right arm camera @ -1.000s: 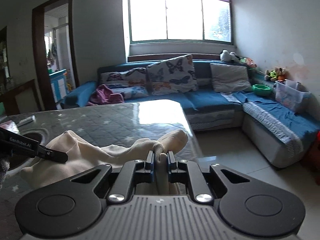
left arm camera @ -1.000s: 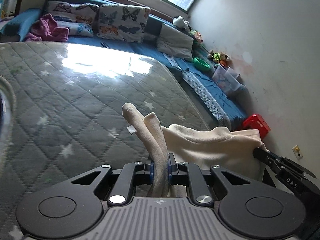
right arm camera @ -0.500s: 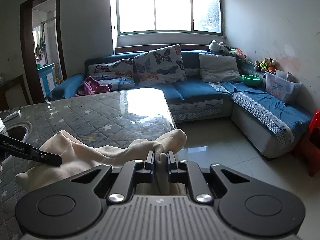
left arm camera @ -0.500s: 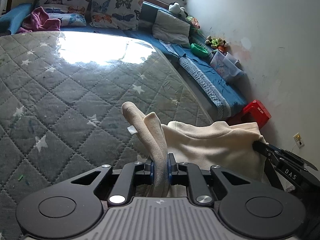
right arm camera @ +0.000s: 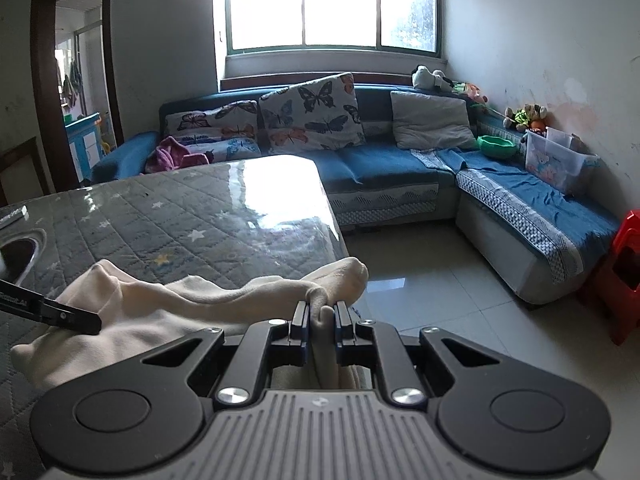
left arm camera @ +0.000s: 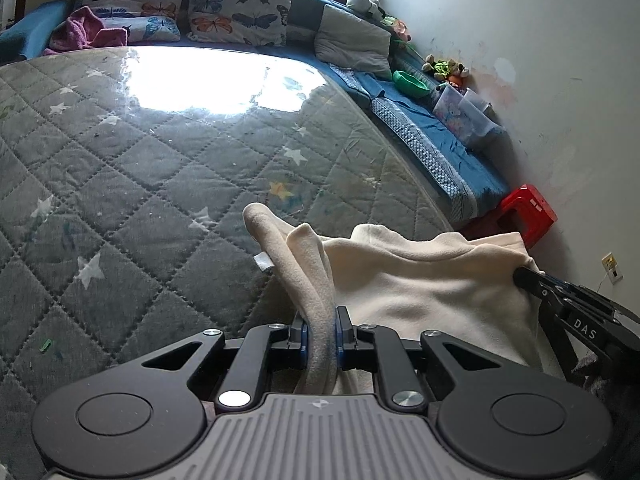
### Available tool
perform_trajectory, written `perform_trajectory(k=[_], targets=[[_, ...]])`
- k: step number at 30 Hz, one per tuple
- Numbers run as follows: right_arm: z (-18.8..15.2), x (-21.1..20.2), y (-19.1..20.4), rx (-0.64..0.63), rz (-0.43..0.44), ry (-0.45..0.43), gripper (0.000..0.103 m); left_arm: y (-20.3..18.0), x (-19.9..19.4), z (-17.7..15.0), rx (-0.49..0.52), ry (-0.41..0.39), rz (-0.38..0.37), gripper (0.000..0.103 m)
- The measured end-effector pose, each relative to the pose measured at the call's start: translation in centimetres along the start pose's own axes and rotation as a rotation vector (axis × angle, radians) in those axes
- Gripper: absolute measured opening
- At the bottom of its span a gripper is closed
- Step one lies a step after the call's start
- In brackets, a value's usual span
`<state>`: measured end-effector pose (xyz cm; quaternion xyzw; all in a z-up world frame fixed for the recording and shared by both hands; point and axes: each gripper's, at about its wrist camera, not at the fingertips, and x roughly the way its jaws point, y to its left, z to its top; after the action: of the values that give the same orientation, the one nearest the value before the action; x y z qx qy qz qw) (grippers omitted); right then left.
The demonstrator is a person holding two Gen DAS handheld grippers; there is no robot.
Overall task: Fold clothes
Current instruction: 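Lift the folded sweatshirt with both grippers and carry it across the table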
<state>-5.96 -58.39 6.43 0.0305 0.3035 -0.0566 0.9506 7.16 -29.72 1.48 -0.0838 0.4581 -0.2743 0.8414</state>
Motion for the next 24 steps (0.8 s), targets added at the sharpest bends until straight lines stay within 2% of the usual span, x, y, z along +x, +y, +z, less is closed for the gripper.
perform_trajectory(k=[12, 16, 21, 24], targets=[[-0.9, 1.2, -0.5, 0.017, -0.013, 0.048, 0.013, 0.5, 0.3, -0.2, 0.005, 0.019, 0.010, 0.014], [-0.9, 1.3, -0.5, 0.019, -0.025, 0.046, 0.018, 0.6, 0.2, 0.0, 0.004, 0.023, 0.019, 0.018], [-0.7, 0.7, -0.8, 0.028, -0.043, 0.031, 0.019, 0.4, -0.2, 0.1, 0.023, 0.016, 0.028, 0.019], [-0.5, 0.2, -0.6, 0.030, -0.046, 0.017, 0.022, 0.3, -0.7, 0.3, 0.029, 0.001, 0.036, 0.026]])
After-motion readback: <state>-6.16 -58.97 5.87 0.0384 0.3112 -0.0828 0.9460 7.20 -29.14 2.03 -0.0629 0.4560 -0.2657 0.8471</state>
